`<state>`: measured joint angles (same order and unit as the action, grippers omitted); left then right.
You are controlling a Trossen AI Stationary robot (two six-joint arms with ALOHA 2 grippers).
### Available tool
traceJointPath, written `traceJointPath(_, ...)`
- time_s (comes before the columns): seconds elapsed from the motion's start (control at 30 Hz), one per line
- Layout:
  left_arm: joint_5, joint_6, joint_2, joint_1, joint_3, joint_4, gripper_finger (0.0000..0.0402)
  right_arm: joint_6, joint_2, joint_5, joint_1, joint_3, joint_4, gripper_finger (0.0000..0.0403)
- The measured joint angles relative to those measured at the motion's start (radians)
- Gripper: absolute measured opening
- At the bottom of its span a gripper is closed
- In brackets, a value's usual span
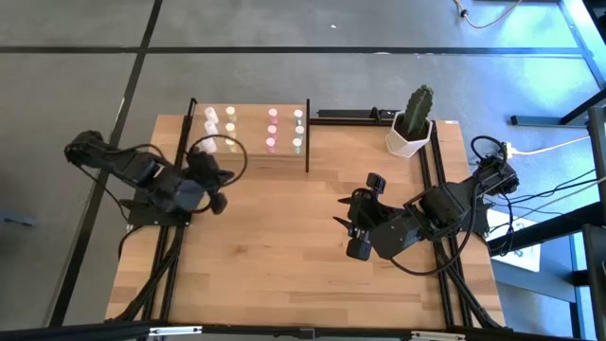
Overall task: Pick and place medicine bottles onto shelf by color
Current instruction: Return to Home Position
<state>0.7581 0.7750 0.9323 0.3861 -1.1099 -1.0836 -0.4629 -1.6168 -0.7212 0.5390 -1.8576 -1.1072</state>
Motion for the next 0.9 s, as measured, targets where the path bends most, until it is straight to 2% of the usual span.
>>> traceJointPath(0.17, 0.064, -0.026, -0.053, 0.128, 0.000, -0.003, 0.0003, 0.000, 0.000, 0.000, 0.000, 0.000, 0.000, 0.0192)
traceJointPath(0.4, 0.106, -0.054, -0.118, 0.246, 0.000, 0.035, 0.0001, 0.000, 0.000, 0.000, 0.000, 0.000, 0.000, 0.0192)
traceJointPath(0.53, 0.136, -0.144, -0.134, 0.284, 0.000, 0.146, 0.0000, 0.000, 0.000, 0.000, 0.000, 0.000, 0.022, 0.0192)
traceJointPath(0.6, 0.095, -0.251, -0.140, 0.290, 0.000, 0.250, 0.0000, -0.001, 0.000, -0.001, 0.000, 0.000, 0.029, 0.0192)
traceJointPath(0.77, -0.146, -0.547, -0.121, 0.275, 0.000, 0.523, 0.0000, -0.038, 0.000, 0.025, 0.000, 0.000, 0.046, 0.0192)
traceJointPath(0.9, -0.228, -0.662, -0.102, 0.220, -0.001, 0.591, 0.0000, -0.034, 0.000, 0.051, -0.006, 0.000, 0.061, 0.0192)
